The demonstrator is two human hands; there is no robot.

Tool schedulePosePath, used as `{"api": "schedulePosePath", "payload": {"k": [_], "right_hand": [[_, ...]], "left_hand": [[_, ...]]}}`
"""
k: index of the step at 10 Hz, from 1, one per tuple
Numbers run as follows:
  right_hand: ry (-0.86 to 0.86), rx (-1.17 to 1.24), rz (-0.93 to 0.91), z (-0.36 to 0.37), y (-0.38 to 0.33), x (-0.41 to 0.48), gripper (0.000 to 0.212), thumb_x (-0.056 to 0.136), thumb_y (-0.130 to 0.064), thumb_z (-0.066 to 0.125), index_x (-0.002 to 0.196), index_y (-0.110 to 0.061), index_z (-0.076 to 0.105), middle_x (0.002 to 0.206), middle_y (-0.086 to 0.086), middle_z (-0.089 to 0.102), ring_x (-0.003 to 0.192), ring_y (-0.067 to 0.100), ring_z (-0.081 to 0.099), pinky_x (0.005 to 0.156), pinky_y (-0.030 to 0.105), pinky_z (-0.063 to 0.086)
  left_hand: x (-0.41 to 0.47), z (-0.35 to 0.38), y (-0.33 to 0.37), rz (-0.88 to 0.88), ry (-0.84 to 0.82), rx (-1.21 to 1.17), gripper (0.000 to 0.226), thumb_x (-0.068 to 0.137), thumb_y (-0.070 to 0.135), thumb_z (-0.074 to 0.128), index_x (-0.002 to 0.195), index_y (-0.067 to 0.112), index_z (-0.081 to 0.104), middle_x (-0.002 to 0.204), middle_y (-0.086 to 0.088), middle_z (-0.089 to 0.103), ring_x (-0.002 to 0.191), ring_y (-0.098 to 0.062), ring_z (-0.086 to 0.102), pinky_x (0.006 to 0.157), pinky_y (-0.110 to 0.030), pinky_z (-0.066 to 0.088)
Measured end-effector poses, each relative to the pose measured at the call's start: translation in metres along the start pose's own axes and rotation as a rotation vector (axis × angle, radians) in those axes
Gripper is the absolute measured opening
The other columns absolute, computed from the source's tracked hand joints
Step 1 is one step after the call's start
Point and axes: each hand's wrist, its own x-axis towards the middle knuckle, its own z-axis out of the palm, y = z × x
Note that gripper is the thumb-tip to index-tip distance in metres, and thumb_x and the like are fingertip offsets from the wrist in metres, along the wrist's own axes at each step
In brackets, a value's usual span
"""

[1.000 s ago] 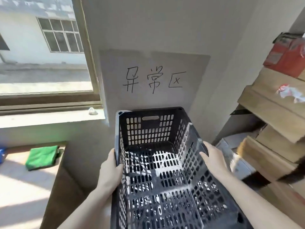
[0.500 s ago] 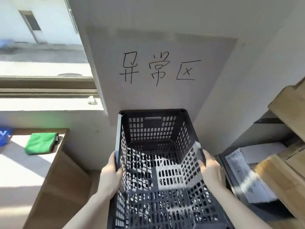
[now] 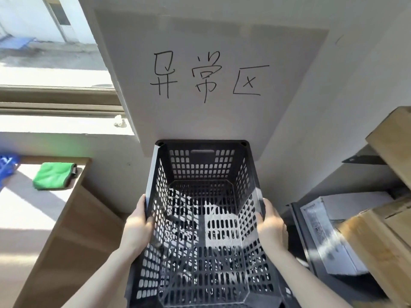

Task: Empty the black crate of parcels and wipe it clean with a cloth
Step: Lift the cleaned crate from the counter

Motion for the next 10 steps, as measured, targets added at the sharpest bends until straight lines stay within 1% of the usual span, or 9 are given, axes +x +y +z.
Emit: {"api": "schedulePosePath", "payload": {"k": [2,3,4,5,6,7,8,9,10], "right_hand": [[-0.015,-0.025,0.001,-0.001,0.0,0.001,0.044,0.099,-0.03,0.046,0.142,-0.025,0.039,0.127,0.005,0.058,0.088,0.028,0.064,0.07,0.038,0.057],[-0.015,-0.035,-0.003,-0.001,0.001,0.002,0.044,0.099,-0.03,0.046,0.142,-0.026,0.038,0.127,0.004,0.057,0.085,0.026,0.064,0.068,0.037,0.057],[-0.036,-0.051,0.006,-0.001,0.004,0.003,0.046,0.099,-0.033,0.045,0.144,-0.027,0.036,0.133,0.002,0.055,0.088,0.025,0.064,0.068,0.033,0.056],[-0.045,-0.061,0.016,0.0,0.005,0.005,0.046,0.099,-0.033,0.045,0.144,-0.027,0.035,0.131,0.002,0.054,0.088,0.024,0.064,0.066,0.03,0.054],[-0.052,-0.105,0.022,0.001,0.006,0.006,0.047,0.1,-0.034,0.042,0.145,-0.027,0.032,0.128,0.003,0.053,0.086,0.026,0.063,0.062,0.028,0.049],[-0.048,-0.143,0.018,0.003,0.007,0.005,0.048,0.101,-0.035,0.04,0.147,-0.026,0.03,0.127,0.006,0.053,0.087,0.03,0.064,0.064,0.03,0.048],[-0.107,-0.161,0.058,0.0,0.005,0.005,0.051,0.101,-0.038,0.036,0.15,-0.03,0.022,0.134,0.007,0.047,0.094,0.03,0.062,0.064,0.029,0.044],[-0.11,-0.224,0.102,-0.007,0.0,0.002,0.062,0.098,-0.044,0.043,0.152,-0.033,0.014,0.136,0.01,0.036,0.109,0.028,0.055,0.074,0.033,0.051],[0.143,-0.33,-0.071,-0.011,-0.013,-0.011,0.07,0.089,-0.037,0.061,0.15,-0.024,0.029,0.143,0.017,0.036,0.114,0.032,0.054,0.094,0.042,0.047]], "left_hand": [[0.001,-0.001,0.0,-0.01,-0.01,-0.022,0.067,0.089,-0.001,0.054,0.15,0.016,0.031,0.136,-0.015,0.056,0.12,-0.033,0.053,0.102,-0.039,0.04],[0.0,-0.001,0.0,-0.002,-0.013,-0.022,0.067,0.089,-0.003,0.053,0.149,0.017,0.032,0.133,-0.015,0.057,0.115,-0.032,0.055,0.098,-0.038,0.042],[-0.001,-0.001,0.001,0.011,-0.012,-0.022,0.065,0.09,-0.004,0.052,0.148,0.017,0.032,0.129,-0.015,0.059,0.101,-0.024,0.054,0.091,-0.036,0.042],[0.0,0.001,0.0,0.022,-0.023,-0.014,0.066,0.091,-0.001,0.052,0.15,0.019,0.029,0.132,-0.014,0.057,0.104,-0.025,0.055,0.094,-0.036,0.043],[0.0,0.003,0.002,0.016,-0.036,0.028,0.068,0.094,0.003,0.049,0.153,0.022,0.02,0.14,-0.013,0.051,0.117,-0.032,0.054,0.098,-0.037,0.041],[-0.003,0.004,0.005,-0.004,-0.069,0.037,0.069,0.097,0.006,0.045,0.155,0.025,0.012,0.141,-0.01,0.05,0.098,-0.023,0.056,0.084,-0.028,0.041],[-0.001,0.003,0.004,-0.025,-0.097,0.027,0.07,0.097,0.011,0.047,0.155,0.028,0.01,0.146,-0.007,0.046,0.107,-0.025,0.057,0.089,-0.031,0.043],[0.001,-0.008,-0.001,-0.012,-0.15,0.023,0.072,0.097,0.021,0.055,0.155,0.027,0.014,0.153,-0.003,0.038,0.13,-0.024,0.048,0.108,-0.036,0.039],[0.0,-0.027,-0.007,0.047,-0.104,-0.044,0.063,0.098,0.029,0.055,0.152,0.027,0.024,0.147,0.001,0.044,0.125,-0.017,0.051,0.107,-0.036,0.04]]}}
